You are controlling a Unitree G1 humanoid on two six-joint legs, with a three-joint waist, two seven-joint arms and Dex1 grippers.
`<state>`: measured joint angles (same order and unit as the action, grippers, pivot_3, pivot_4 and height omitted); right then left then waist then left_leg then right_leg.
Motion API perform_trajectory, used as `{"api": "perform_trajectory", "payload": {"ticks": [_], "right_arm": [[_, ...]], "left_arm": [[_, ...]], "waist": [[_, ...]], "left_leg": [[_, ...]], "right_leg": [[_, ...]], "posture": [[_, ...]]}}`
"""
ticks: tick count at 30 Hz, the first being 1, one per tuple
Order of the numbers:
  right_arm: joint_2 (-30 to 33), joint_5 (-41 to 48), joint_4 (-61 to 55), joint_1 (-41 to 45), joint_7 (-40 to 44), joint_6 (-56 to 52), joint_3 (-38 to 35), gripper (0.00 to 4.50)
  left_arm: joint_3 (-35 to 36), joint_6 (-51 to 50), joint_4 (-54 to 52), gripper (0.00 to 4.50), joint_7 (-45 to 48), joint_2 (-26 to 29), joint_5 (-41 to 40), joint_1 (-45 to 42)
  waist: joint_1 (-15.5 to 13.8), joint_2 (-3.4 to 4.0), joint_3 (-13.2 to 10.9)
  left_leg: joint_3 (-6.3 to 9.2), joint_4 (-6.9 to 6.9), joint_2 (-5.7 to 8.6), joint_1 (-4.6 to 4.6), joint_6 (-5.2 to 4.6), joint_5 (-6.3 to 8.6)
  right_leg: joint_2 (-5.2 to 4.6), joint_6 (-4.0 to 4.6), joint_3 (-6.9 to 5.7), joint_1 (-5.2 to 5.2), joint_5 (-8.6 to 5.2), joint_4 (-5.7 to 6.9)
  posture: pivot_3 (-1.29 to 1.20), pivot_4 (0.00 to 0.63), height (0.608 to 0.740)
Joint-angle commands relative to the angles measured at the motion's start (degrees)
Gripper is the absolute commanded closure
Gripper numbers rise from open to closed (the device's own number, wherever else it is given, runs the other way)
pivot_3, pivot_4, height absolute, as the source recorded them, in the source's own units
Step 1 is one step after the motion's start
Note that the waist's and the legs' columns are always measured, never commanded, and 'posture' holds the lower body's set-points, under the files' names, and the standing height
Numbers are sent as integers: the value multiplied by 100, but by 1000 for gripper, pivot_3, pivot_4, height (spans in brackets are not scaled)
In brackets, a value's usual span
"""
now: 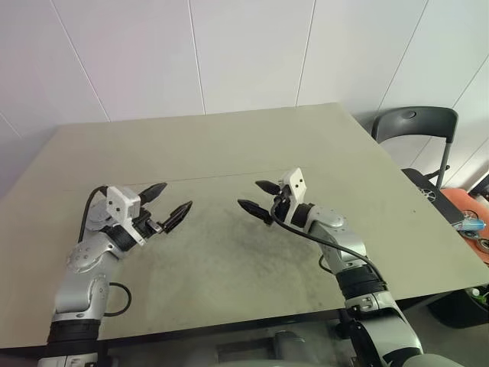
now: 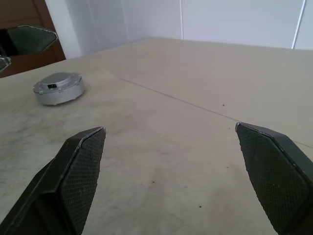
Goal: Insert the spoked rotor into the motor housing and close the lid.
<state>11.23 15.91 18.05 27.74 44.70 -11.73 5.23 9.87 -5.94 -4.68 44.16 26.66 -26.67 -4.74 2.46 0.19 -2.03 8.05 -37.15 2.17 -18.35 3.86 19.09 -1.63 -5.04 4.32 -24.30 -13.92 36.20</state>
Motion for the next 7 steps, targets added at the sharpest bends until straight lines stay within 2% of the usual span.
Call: {"api": "perform_trajectory", "payload": {"ticks": [1,7], "right_arm": [[13,19,-295,58,-45,108,-81,31],[36,27,-351,1,-66,94,-81,31]], "left_arm": [[-9,-227,-433,0,-139,70,-44,-166],[15,-563,-704,0,-260,93,-89,-240]], "waist": [[0,0,0],[-3,0,0]], "left_leg": [[0,0,0,1,0,0],[-1,-4,0,2,0,0]], "right_leg": [[0,0,0,0,0,1],[2,0,0,3,2,3]], "posture": [[0,0,740],[0,0,740]]}}
